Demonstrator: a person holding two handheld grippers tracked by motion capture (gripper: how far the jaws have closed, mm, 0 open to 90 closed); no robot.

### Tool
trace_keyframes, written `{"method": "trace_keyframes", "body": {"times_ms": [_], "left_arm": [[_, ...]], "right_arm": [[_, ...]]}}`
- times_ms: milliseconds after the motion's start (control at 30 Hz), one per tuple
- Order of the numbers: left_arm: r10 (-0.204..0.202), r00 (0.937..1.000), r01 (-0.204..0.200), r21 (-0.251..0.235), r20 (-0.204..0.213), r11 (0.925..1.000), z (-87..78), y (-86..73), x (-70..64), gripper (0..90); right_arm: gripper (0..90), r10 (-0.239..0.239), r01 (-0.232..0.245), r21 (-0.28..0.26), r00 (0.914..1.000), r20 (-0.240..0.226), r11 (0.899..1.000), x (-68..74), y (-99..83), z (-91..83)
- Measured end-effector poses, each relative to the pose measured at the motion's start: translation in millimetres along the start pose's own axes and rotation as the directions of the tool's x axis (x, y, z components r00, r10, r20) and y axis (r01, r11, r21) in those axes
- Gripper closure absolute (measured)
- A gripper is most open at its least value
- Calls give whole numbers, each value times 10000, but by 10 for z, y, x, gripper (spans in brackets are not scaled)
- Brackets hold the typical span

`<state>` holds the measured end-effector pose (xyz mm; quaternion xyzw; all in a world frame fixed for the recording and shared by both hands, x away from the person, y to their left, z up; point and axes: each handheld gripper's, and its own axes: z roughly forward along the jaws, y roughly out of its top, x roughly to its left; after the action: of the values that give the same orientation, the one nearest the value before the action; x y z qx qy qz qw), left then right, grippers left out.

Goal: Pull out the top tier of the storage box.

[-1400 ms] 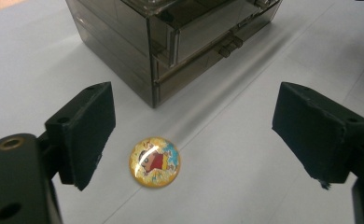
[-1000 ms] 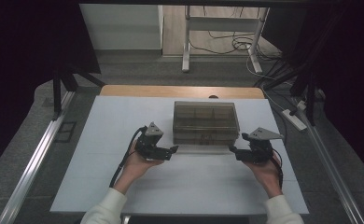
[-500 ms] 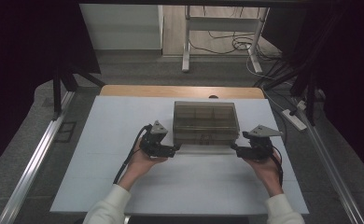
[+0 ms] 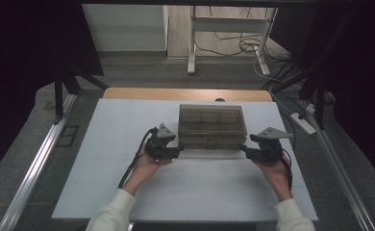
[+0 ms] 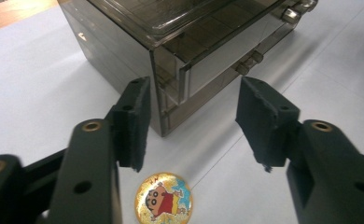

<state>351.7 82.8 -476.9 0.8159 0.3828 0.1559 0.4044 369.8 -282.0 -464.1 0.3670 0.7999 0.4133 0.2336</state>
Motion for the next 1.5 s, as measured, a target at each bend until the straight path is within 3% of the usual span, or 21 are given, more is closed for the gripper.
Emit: {"method": "trace_keyframes", "body": {"times_ms": [233,500,700,900,1500], "left_arm": [[15,10000,-15,-1,65,10000,19,-4,15,603],[47,10000,-46,-101,55,9999,19,-4,25,691],[115,9999,-114,-123,44,9999,24,-3,20,751],[155,9998,-156,-74,-121,9999,25,-3,13,809],[312,9993,-313,-16,-218,9995,13,-10,-1,818]], "right_arm": [[524,-41,41,-2,9999,108,10000,-1,-3,15],[636,-95,94,42,9997,247,9999,-1,-6,16],[719,-131,131,45,9999,48,9999,8,-7,16],[736,-181,180,72,9998,110,9998,17,-14,16],[742,-141,140,59,9999,27,9999,25,-22,2]]}}
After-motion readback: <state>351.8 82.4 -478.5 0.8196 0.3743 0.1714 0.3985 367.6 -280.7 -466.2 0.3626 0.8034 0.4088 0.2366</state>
